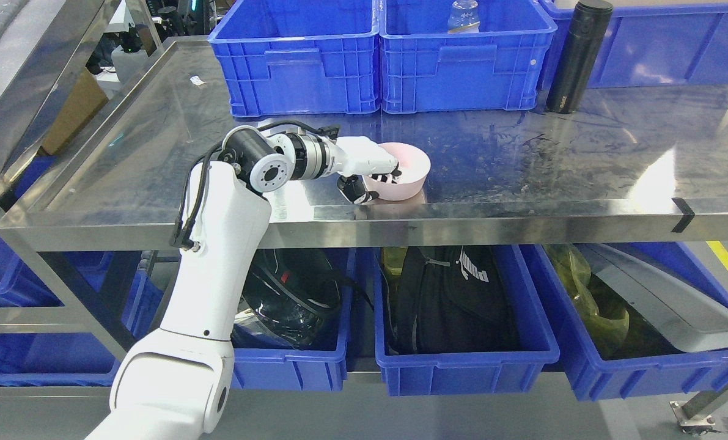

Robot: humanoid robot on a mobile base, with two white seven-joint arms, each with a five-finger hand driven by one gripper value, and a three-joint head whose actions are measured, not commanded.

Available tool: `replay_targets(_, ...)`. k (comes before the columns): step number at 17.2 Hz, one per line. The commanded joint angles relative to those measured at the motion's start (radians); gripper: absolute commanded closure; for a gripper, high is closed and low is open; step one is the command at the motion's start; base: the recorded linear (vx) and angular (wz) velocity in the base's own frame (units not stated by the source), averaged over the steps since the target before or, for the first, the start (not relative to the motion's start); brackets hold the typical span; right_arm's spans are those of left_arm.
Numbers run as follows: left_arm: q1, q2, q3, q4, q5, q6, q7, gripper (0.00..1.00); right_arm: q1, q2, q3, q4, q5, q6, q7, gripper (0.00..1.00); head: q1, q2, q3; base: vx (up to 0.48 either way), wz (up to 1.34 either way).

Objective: Stack pink IKEA bowl on shelf middle layer
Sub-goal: 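Lift the pink bowl off the shelf with the left hand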

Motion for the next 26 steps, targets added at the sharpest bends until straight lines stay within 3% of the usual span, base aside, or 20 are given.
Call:
replay_targets(1, -0.005, 0.006, 0.237, -0.015, 0.106, -0.114, 0.008, 1.00, 0.005, -0.017, 0.000, -0.017, 0.000, -0.001, 0.000, 0.00, 0.0000, 0.000, 0.000, 0.000, 0.00)
replay_targets(7, 0.006, 0.006, 0.385, -0.134, 0.230, -0.114, 0.008, 1.00, 0.003, -0.017, 0.000, -0.017, 0.000, -0.001, 0.000, 0.00, 0.0000, 0.000, 0.000, 0.000, 0.00)
replay_targets(10, 0.062, 0.006, 0.396, -0.191, 0.292, -0.114, 0.009, 1.00, 0.005, -0.017, 0.000, -0.017, 0.000, -0.001, 0.000, 0.00, 0.0000, 0.000, 0.000, 0.000, 0.00)
replay_targets(18, 0.260, 0.006, 0.294, -0.331, 0.369, -0.114, 0.015, 0.99, 0.005, -0.017, 0.000, -0.017, 0.000, -0.001, 0.000, 0.00, 0.0000, 0.000, 0.000, 0.000, 0.00)
replay_targets(26, 0.302, 0.006, 0.219, -0.368, 0.433, -0.114, 0.045, 0.99, 0.005, -0.017, 0.000, -0.017, 0.000, -0.001, 0.000, 0.00, 0.0000, 0.000, 0.000, 0.001, 0.00)
